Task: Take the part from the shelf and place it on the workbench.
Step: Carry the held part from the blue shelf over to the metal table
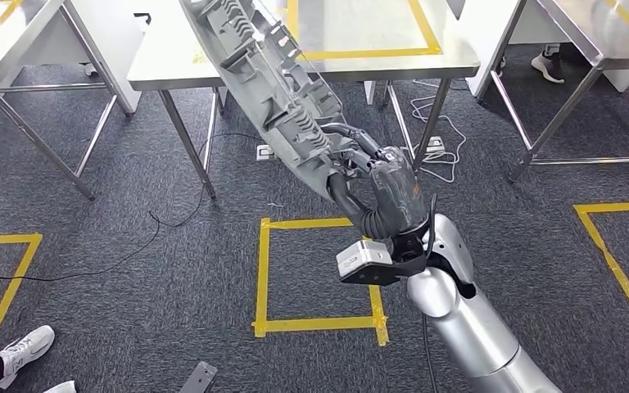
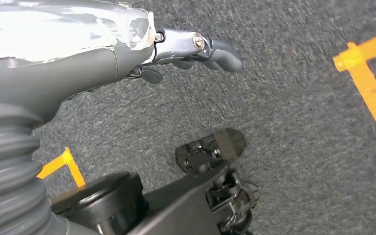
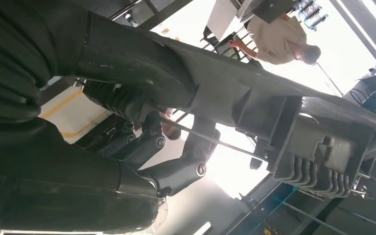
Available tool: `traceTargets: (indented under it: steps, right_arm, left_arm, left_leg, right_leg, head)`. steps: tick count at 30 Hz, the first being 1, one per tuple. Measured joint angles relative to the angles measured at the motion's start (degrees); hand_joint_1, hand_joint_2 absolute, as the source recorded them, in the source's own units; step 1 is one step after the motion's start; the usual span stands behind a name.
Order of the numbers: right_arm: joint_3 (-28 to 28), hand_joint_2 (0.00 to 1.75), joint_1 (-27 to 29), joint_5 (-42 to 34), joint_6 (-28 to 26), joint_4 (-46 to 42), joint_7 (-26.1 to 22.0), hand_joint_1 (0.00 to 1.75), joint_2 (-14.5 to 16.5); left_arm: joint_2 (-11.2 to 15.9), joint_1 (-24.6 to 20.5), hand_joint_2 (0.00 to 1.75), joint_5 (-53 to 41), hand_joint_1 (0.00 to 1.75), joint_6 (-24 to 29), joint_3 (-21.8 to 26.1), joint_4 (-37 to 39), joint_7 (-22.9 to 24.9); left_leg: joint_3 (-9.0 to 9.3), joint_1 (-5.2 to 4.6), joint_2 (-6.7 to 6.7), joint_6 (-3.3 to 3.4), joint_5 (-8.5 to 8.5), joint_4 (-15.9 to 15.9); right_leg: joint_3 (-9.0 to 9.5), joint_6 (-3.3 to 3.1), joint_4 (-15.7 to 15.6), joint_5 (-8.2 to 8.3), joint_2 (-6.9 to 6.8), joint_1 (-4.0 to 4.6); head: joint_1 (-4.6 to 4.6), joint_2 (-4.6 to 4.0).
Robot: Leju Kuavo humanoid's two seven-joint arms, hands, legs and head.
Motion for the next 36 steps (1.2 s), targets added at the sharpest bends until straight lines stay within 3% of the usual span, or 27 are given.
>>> traceTargets:
  steps: [2,3,6,7,8,10,12,13,15,18,21,22,23,24,26,28,31,36]
  right_arm:
    - [0.03,1.75,-0.14,-0.2,0.01,0.08,-0.04,1.75,0.02]
    - [0.06,1.75,-0.27,-0.34,0.01,0.16,-0.07,1.75,0.02]
    - [0.14,1.75,-0.46,-0.6,0.01,0.57,-0.2,1.75,-0.09]
    - [0.2,1.75,-0.46,-0.62,0.01,0.73,-0.24,1.75,-0.13]
    - [0.27,1.75,-0.46,-0.64,0.01,0.86,-0.28,1.75,-0.16]
    - [0.39,1.75,-0.47,-0.68,0.01,1.04,-0.31,1.75,-0.19]
    - [0.45,1.75,-0.57,-0.71,0.01,1.14,-0.33,1.75,-0.19]
    - [0.45,1.75,-0.66,-0.74,0.01,1.2,-0.37,1.75,-0.19]
    - [0.48,1.75,-0.85,-0.85,0.01,1.29,-0.46,1.75,-0.16]
    - [0.52,1.75,-0.98,-1.11,0.0,1.34,-0.55,1.75,-0.06]
    - [0.67,1.75,-1.06,-1.39,0.0,1.58,-0.61,1.75,0.11]
    - [0.73,1.75,-1.06,-1.43,0.0,1.71,-0.63,1.75,0.14]
    - [0.8,1.75,-1.05,-1.47,0.0,1.84,-0.65,1.75,0.14]
    - [0.86,1.75,-1.05,-1.5,0.0,1.93,-0.66,1.75,0.14]
    - [0.97,1.75,-1.07,-1.56,-0.01,2.06,-0.66,1.75,0.17]
    - [1.03,1.75,-1.25,-1.6,-0.01,2.12,-0.69,1.75,0.27]
    - [1.03,1.75,-1.46,-1.63,-0.01,2.15,-0.74,1.75,0.36]
    - [1.03,1.75,-1.46,-1.63,-0.02,2.15,-0.74,1.75,0.36]
  left_arm:
    - [-0.03,0.05,1.75,0.13,0.0,-0.01,0.02,0.03,-0.02]
    - [-0.06,0.04,1.75,0.21,0.0,-0.02,0.04,0.03,-0.04]
    - [-0.15,0.02,1.75,0.38,0.0,-0.09,0.14,0.05,-0.13]
    - [-0.19,0.07,1.75,0.4,0.0,-0.12,0.18,0.07,-0.15]
    - [-0.21,0.12,1.75,0.43,0.0,-0.13,0.2,0.09,-0.16]
    - [-0.25,0.17,1.75,0.45,0.0,-0.15,0.22,0.12,-0.16]
    - [-0.3,0.14,1.75,0.48,0.0,-0.16,0.25,0.13,-0.16]
    - [-0.31,0.14,1.75,0.49,0.0,-0.16,0.26,0.15,-0.16]
    - [-0.28,0.15,1.75,0.52,0.0,-0.23,0.3,0.21,-0.16]
    - [-0.07,0.16,1.75,0.55,0.0,-0.55,0.32,0.28,-0.19]
    - [0.02,0.27,1.75,0.79,0.0,-0.78,0.32,0.35,-0.21]
    - [0.05,0.34,1.75,0.88,0.0,-0.83,0.33,0.39,-0.21]
    - [0.08,0.39,1.75,0.96,0.0,-0.86,0.34,0.43,-0.21]
    - [0.09,0.42,1.75,1.03,0.0,-0.86,0.36,0.47,-0.21]
    - [0.09,0.43,1.75,1.12,0.0,-0.85,0.42,0.52,-0.21]
    - [0.08,0.36,1.75,1.16,0.0,-0.84,0.47,0.56,-0.2]
    - [0.07,0.28,1.75,1.22,0.0,-0.82,0.49,0.58,-0.17]
    - [0.07,0.31,1.75,1.22,0.0,-0.82,0.5,0.58,-0.16]
  left_leg:
    - [0.78,0.21,-0.06,0.48,0.17,-0.88]
    - [1.22,0.3,-0.1,0.78,0.28,-1.38]
    - [1.71,0.01,-0.24,1.51,0.09,-1.74]
    - [1.84,-0.2,-0.32,1.67,-0.08,-1.72]
    - [2.06,-0.4,-0.43,1.74,-0.28,-1.69]
    - [2.75,-0.7,-0.71,1.72,-0.84,-1.58]
    - [3.17,-1.01,-0.94,1.4,-1.56,-1.22]
    - [3.22,-1.12,-0.99,1.18,-1.87,-1.06]
    - [3.21,-1.16,-0.98,0.7,-2.3,-0.93]
    - [2.17,-0.83,-0.8,-0.41,-3.86,1.29]
    - [-3.46,0.16,-0.58,-1.82,-8.13,11.64]
    - [-5.39,0.53,-0.51,-2.15,-8.64,14.55]
    - [-6.41,0.85,-0.41,-2.41,-7.95,15.45]
    - [-6.27,1.1,-0.28,-2.58,-6.21,14.1]
    - [-3.22,1.39,-0.03,-2.66,-1.26,6.48]
    - [-0.3,1.17,0.07,-2.26,0.97,0.38]
    - [0.42,0.79,0.11,-1.58,0.44,-0.79]
    - [0.39,0.76,0.09,-1.45,0.36,-0.77]
  right_leg:
    - [-0.23,0.37,0.68,-0.54,-0.26,0.03]
    - [-1.11,0.28,2.5,-1.35,-0.37,0.09]
    - [-7.47,-0.35,13.51,-5.07,-0.45,0.26]
    - [-9.19,-0.26,15.95,-5.44,-0.46,0.29]
    - [-9.8,-0.01,16.22,-4.83,-0.46,0.3]
    - [-7.56,0.54,10.1,-1.16,-0.47,0.42]
    - [-4.05,0.1,2.3,2.28,-0.52,0.77]
    - [-3.06,-0.33,0.22,3.03,-0.55,0.97]
    - [-2.53,-1.03,-0.64,3.1,-0.57,1.17]
    - [-1.76,-1.71,-1.13,2.85,-0.53,0.54]
    - [-1.06,-2.3,-1.24,2.35,-0.54,0.3]
    - [-0.88,-2.31,-1.23,2.15,-0.5,0.26]
    - [-0.61,-2.22,-1.22,1.92,-0.43,0.19]
    - [-0.24,-2.04,-1.22,1.65,-0.35,0.1]
    - [0.74,-1.53,-1.25,0.99,-0.23,-0.07]
    - [1.2,-0.85,-1.25,0.46,-0.14,0.08]
    - [1.05,-0.22,-1.3,0.27,-0.1,0.25]
    - [1.09,-0.12,-1.36,0.23,-0.12,0.23]
  head:
    - [0.1,-0.01]
    - [0.17,-0.01]
    - [0.36,0.0]
    - [0.36,0.0]
    - [0.35,0.0]
    - [0.36,0.0]
    - [0.32,0.0]
    - [0.31,0.0]
    - [0.26,0.0]
    - [0.21,-0.01]
    - [0.13,0.0]
    - [0.13,0.0]
    - [0.14,0.0]
    - [0.13,-0.01]
    - [0.14,-0.01]
    - [0.11,0.0]
    - [0.15,0.0]
    - [0.17,0.0]
